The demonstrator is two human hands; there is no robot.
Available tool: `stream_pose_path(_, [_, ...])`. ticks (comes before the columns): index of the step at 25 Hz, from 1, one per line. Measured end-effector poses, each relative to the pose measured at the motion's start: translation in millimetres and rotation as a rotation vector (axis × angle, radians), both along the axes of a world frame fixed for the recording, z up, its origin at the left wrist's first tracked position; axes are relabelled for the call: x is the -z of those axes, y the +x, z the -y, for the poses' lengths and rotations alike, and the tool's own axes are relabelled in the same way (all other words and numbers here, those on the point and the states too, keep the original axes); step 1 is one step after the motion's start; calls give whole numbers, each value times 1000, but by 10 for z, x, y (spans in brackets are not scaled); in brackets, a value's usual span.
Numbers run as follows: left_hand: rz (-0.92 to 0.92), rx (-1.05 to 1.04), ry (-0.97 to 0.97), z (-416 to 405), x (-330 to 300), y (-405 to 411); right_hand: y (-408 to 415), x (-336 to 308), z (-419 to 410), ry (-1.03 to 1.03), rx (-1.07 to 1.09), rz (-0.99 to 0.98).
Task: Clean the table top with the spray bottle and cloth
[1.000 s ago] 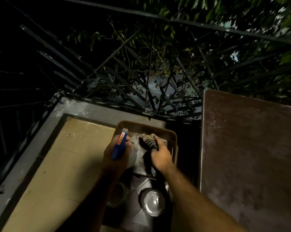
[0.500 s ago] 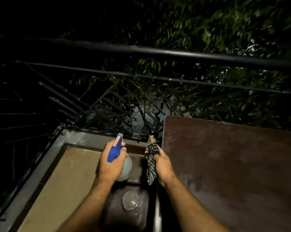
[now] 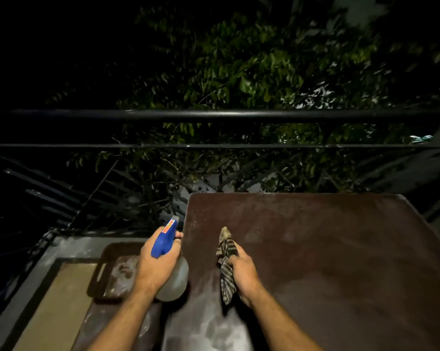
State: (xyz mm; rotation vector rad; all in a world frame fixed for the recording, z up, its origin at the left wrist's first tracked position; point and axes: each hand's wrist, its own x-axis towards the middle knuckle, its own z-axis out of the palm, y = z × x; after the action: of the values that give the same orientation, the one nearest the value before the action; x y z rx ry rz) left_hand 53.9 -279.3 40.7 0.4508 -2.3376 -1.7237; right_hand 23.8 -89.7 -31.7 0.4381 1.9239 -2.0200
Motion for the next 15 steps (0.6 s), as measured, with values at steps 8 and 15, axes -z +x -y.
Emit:
stream_pose_path(8, [28,127,-55,-1347,29,-198,-9,96,-1281,64,23,11])
stream_pose_path(15, [45,165,-139,-1926,83,-397,-94,165,-1829,85,105,13])
